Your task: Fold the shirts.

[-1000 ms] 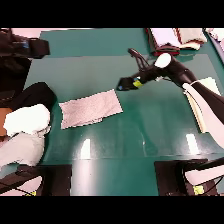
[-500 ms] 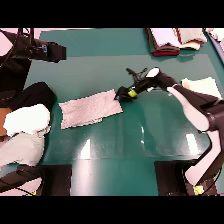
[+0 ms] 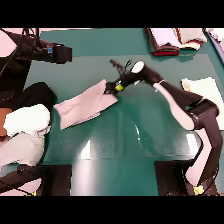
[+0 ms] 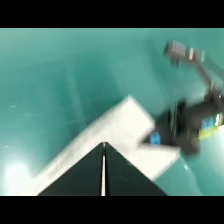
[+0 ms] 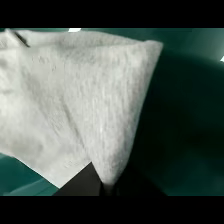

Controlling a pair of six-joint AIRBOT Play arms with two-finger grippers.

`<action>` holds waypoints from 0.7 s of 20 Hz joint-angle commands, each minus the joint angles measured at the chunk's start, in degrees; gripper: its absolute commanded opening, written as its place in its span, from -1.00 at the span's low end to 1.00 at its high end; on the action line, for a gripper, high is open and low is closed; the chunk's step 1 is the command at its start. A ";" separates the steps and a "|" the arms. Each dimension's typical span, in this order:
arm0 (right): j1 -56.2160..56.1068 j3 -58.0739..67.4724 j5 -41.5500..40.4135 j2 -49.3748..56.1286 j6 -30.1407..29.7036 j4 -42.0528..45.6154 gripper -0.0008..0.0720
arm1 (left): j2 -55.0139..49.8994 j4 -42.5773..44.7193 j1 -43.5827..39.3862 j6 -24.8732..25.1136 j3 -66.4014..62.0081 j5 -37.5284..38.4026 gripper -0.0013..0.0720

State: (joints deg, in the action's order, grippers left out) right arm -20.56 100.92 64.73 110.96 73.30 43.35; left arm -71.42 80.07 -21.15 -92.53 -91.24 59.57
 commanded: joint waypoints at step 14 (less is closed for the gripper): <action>60.46 -3.15 5.90 -22.99 5.38 20.13 -0.95 | -0.02 -1.25 -10.23 0.87 0.00 -2.08 -0.91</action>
State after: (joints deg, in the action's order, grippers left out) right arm 32.82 97.97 71.18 89.23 77.97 63.51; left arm -71.42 78.98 -31.20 -91.59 -91.24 57.54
